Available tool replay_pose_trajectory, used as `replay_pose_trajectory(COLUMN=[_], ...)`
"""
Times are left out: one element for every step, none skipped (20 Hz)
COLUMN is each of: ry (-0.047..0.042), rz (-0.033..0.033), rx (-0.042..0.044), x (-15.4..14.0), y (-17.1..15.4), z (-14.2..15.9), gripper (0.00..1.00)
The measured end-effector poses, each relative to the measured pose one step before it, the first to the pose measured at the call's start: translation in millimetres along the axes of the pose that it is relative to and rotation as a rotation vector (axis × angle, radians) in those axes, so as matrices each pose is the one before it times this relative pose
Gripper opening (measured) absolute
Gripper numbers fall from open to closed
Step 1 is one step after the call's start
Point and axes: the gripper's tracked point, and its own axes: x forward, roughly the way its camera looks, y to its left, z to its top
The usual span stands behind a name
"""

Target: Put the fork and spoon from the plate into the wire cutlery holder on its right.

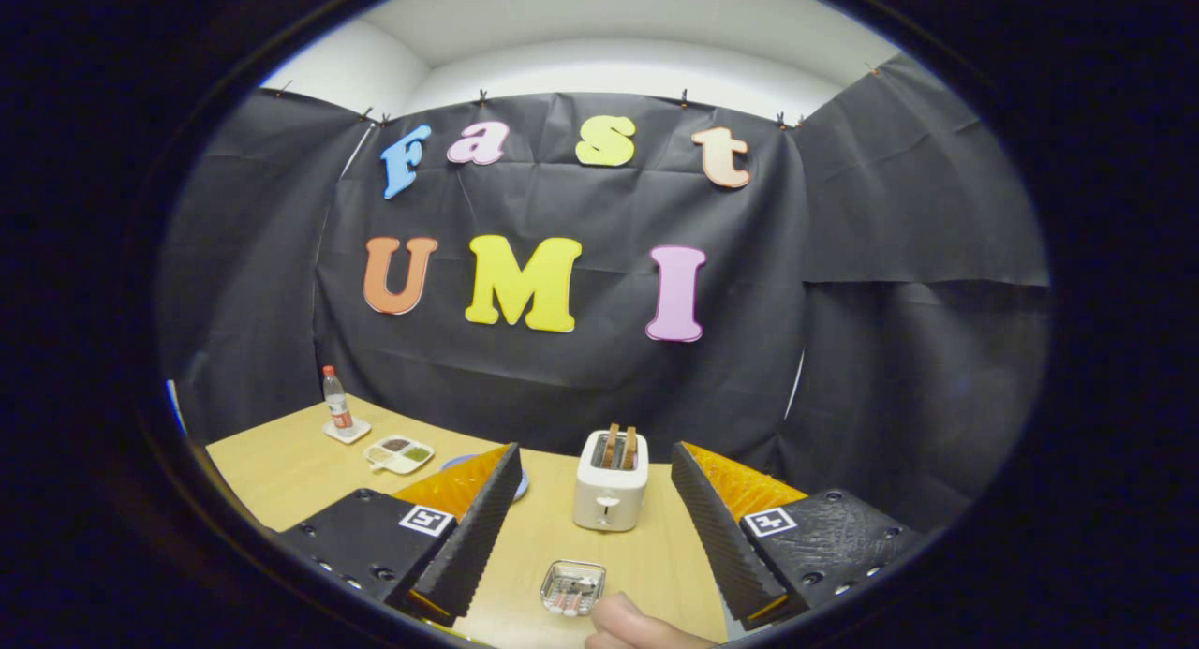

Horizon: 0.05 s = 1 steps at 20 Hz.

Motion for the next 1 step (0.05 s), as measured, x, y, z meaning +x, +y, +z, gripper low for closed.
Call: replay_pose_trajectory(ry=[0.00164], rz=[-0.00689], rx=[-0.00213], x=[1.08], y=[-1.34], z=[-1.48], gripper=[0.96])
